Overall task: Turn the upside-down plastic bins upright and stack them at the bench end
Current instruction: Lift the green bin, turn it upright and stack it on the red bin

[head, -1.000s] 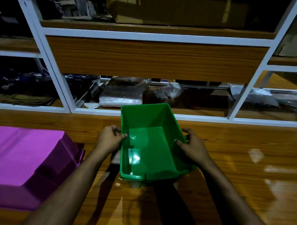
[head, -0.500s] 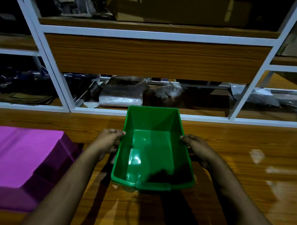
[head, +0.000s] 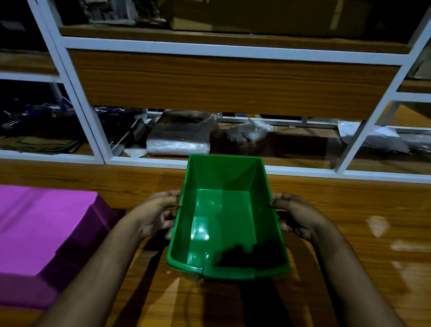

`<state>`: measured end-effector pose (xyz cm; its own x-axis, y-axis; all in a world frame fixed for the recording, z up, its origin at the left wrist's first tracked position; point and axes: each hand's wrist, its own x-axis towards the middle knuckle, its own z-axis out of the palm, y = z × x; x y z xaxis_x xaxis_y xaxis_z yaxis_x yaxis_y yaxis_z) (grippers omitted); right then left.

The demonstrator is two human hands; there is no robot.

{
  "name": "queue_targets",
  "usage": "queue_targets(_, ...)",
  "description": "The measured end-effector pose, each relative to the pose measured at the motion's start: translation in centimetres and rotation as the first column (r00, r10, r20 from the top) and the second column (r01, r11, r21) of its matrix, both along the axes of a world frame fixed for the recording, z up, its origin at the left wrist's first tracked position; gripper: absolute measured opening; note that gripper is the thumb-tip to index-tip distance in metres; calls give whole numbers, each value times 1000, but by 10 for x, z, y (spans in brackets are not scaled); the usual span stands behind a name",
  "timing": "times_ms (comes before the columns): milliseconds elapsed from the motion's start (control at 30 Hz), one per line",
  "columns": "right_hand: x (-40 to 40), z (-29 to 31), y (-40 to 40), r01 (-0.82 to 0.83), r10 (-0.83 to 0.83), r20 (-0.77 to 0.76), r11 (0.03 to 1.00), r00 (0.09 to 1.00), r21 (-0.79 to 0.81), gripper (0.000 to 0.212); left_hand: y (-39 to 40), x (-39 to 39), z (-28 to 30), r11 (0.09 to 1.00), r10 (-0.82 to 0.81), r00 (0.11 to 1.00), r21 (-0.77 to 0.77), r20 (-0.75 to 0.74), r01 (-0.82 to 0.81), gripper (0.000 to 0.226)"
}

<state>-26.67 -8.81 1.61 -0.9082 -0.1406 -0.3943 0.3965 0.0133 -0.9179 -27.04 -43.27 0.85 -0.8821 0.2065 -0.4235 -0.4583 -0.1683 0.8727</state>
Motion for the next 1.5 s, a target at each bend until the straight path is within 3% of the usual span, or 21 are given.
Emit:
queue_targets(300,24,17,-2,58,-66,-48,987,997,-149,29,-1,-2,20,996,-83,994,40,-66,86,45)
queue_targets(567,108,15,31,325,-343,-39,915,938,-239,28,51,-8,39,938,-345,925,-54,-159,341,36)
queue_targets(833,245,11,126,620,-659,-42,726,751,-296,29,200,32,50,772,-630,763,-9,-145,635,40)
queue_targets(933,298,7,169,692,-731,-49,664,681,-284,47,266,63,49,694,-708,696,63,-115,717,39)
queue_targets(1000,335,6,203,747,-785,-47,604,618,-279,42,314,85,47,648,-750,655,93,-93,756,38)
queue_targets(1100,387,14,253,774,-819,-62,562,571,-291,33,385,113,47,566,-810,576,110,-111,817,45)
queue_targets(1200,438,23,309,785,-848,-109,522,518,-334,50,460,143,48,518,-843,526,94,-108,850,56)
queue_targets(1300,475,31,364,823,-904,-104,422,415,-380,30,530,174,54,490,-858,498,91,-123,867,46)
queue_targets(1367,492,38,400,855,-928,-88,368,362,-365,29,575,190,61,482,-860,494,111,-128,869,39)
queue_targets(1433,502,44,432,867,-934,-110,356,339,-349,37,614,200,67,474,-863,491,141,-123,869,43)
queue_targets(1500,511,49,464,868,-930,-126,367,345,-335,61,655,208,74,461,-869,480,152,-124,874,48)
